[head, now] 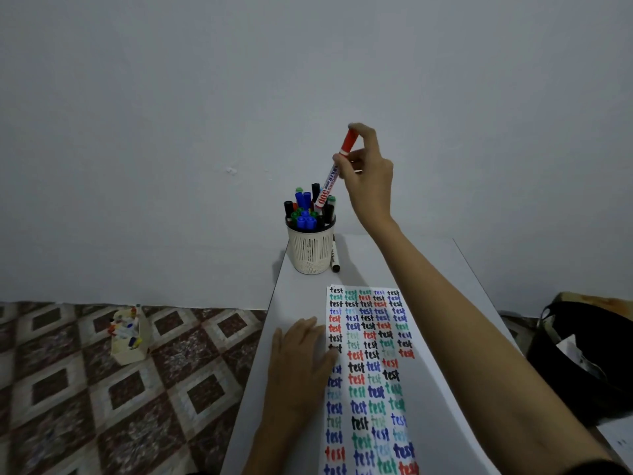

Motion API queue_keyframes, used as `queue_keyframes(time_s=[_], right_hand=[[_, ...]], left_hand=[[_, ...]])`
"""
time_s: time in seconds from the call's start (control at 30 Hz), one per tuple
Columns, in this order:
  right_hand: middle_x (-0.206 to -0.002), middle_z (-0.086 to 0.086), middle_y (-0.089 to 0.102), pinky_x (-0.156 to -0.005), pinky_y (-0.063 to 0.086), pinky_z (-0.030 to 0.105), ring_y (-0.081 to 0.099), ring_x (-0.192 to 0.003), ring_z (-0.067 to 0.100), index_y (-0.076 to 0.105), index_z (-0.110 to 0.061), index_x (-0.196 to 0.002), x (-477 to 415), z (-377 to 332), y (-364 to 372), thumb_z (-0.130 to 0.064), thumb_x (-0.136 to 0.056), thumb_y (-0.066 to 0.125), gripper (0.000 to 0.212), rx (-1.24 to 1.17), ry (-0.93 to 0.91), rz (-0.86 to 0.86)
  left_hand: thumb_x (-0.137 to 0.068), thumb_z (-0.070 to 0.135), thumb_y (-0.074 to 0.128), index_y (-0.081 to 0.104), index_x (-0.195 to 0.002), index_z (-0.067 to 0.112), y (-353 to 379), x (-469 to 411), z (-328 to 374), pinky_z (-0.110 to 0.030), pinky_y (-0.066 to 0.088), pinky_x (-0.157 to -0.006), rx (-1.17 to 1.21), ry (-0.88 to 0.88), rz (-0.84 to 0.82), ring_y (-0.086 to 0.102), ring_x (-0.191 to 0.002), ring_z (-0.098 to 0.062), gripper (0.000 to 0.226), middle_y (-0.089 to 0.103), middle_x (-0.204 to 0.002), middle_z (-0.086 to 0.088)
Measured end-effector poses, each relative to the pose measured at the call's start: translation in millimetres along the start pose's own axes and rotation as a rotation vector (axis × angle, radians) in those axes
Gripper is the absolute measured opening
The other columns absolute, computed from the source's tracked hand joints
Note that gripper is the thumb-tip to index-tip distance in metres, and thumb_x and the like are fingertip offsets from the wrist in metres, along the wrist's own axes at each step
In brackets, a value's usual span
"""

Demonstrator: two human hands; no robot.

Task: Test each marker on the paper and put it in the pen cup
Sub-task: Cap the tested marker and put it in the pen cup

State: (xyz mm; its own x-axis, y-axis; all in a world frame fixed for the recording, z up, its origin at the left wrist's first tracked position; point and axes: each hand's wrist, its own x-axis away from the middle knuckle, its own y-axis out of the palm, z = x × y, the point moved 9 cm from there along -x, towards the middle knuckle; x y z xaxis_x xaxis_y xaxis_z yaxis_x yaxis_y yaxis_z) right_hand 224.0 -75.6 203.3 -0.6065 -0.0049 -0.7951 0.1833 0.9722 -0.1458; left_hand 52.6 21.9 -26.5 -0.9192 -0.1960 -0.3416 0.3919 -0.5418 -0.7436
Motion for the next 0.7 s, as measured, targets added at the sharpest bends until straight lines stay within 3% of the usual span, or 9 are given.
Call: queue_keyframes(time_s=[0.33, 0.47, 0.53, 0.6, 0.67, 0.7], right_hand=[[-0.084, 0.008, 0.067, -0.073, 0.056, 0.042, 0.065, -0.075, 0.022, 0.05, -0.015, -0.126, 12, 27, 62, -0.011, -0.091, 0.06, 0.037, 0.193, 0.022, -0.235], [-0.093, 0.006, 0.067, -0.074, 0.053, 0.039, 0.063, -0.084, 0.021, 0.059, -0.014, -0.118, 18, 27, 71, -0.016, -0.091, 0.06, 0.027, 0.287, -0.054, -0.263], [-0.099, 0.005, 0.065, -0.073, 0.047, 0.034, 0.059, -0.093, 0.022, 0.066, -0.014, -0.109, 14, 23, 69, -0.022, -0.092, 0.06, 0.02, 0.391, -0.128, -0.218], [-0.106, 0.006, 0.062, -0.078, 0.038, 0.033, 0.053, -0.102, 0.025, 0.071, -0.015, -0.103, 15, 27, 76, -0.028, -0.092, 0.059, 0.022, 0.543, -0.191, -0.304], [-0.116, 0.006, 0.059, -0.086, 0.034, 0.034, 0.051, -0.108, 0.024, 0.069, -0.021, -0.116, 22, 43, 77, -0.031, -0.095, 0.054, 0.027, 0.533, -0.128, -0.389], [-0.119, 0.006, 0.057, -0.089, 0.035, 0.034, 0.05, -0.109, 0.021, 0.064, -0.025, -0.125, 26, 50, 68, -0.028, -0.097, 0.051, 0.031, 0.432, -0.049, -0.341]], left_hand=[[-0.085, 0.051, 0.041, 0.05, -0.128, 0.028, -3, -2, -1, -0.031, -0.002, -0.117, -0.016, 0.016, 0.046, 0.026, -0.133, 0.0, 0.049, 0.041, -0.139, 0.015], [-0.083, 0.058, 0.032, 0.05, -0.128, 0.028, -4, -3, 2, -0.029, -0.003, -0.116, -0.03, 0.029, 0.045, 0.026, -0.133, 0.0, 0.057, 0.041, -0.139, 0.014], [-0.08, 0.061, 0.027, 0.05, -0.128, 0.028, -4, -3, 2, -0.028, -0.004, -0.115, -0.025, 0.03, 0.045, 0.026, -0.133, -0.001, 0.063, 0.042, -0.139, 0.013], [-0.079, 0.061, 0.027, 0.05, -0.128, 0.027, -4, -2, 1, -0.028, -0.004, -0.115, -0.018, 0.027, 0.047, 0.027, -0.133, -0.001, 0.064, 0.042, -0.139, 0.013], [-0.079, 0.061, 0.027, 0.051, -0.128, 0.027, -4, -2, 1, -0.028, -0.004, -0.115, -0.013, 0.024, 0.043, 0.027, -0.133, -0.001, 0.064, 0.043, -0.139, 0.013], [-0.079, 0.061, 0.027, 0.051, -0.128, 0.027, -5, -2, 2, -0.028, -0.003, -0.115, -0.01, 0.022, 0.04, 0.027, -0.133, -0.001, 0.065, 0.042, -0.139, 0.013]])
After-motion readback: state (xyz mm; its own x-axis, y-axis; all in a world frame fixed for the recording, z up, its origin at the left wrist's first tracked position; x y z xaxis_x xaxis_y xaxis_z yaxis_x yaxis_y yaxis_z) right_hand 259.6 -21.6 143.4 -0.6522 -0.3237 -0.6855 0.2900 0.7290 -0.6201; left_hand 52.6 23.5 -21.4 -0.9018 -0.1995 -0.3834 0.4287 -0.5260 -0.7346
